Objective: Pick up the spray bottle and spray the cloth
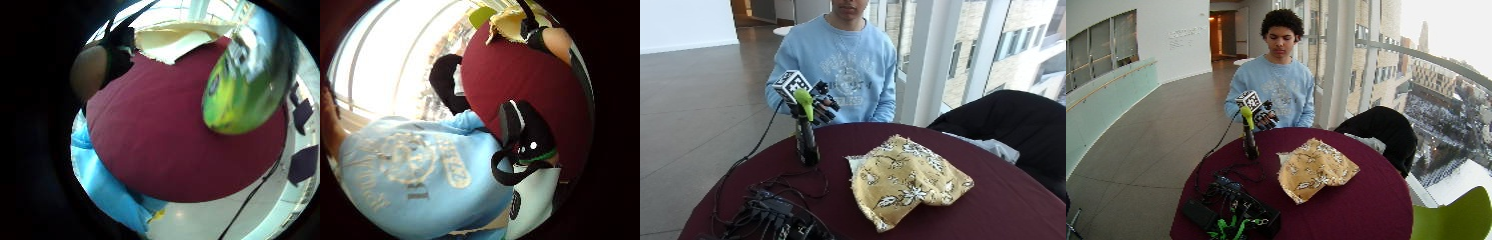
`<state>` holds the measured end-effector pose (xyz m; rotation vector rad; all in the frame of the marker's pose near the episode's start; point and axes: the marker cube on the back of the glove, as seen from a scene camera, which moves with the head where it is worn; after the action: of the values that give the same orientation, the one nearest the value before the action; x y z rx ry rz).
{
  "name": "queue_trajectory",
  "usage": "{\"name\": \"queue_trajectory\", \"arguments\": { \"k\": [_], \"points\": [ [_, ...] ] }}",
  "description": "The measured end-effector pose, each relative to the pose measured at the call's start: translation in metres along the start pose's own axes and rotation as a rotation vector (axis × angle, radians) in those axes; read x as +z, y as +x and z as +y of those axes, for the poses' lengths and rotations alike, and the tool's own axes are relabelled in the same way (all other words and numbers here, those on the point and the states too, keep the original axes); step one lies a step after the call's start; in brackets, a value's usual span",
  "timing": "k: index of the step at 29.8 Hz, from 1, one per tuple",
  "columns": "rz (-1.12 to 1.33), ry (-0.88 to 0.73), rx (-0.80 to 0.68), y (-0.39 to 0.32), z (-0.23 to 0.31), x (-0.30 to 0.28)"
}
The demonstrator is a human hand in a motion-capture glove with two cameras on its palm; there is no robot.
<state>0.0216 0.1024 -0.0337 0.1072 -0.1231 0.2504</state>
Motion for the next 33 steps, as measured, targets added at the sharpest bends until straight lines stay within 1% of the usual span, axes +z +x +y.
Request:
{"name": "queue_trajectory", "arguments": {
  "k": [4, 6, 8, 10, 12, 14, 17, 20, 26, 33],
  "points": [
    [-0.189, 0.065, 0.147, 0.022, 0.032, -0.024],
    [-0.268, 0.145, 0.22, 0.035, 0.041, -0.035],
    [-0.315, 0.26, 0.25, 0.05, 0.043, -0.043],
    [-0.35, 0.357, 0.239, 0.065, 0.044, -0.049],
    [-0.405, 0.402, 0.247, 0.079, 0.047, -0.052],
    [-0.483, 0.427, 0.322, 0.092, 0.045, -0.052],
    [-0.577, 0.43, 0.443, 0.11, 0.032, -0.049],
    [-0.622, 0.408, 0.485, 0.122, 0.019, -0.041],
    [-0.68, 0.421, 0.465, 0.137, -0.013, -0.028],
    [-0.724, 0.359, 0.427, 0.144, -0.045, -0.024]
  ]
}}
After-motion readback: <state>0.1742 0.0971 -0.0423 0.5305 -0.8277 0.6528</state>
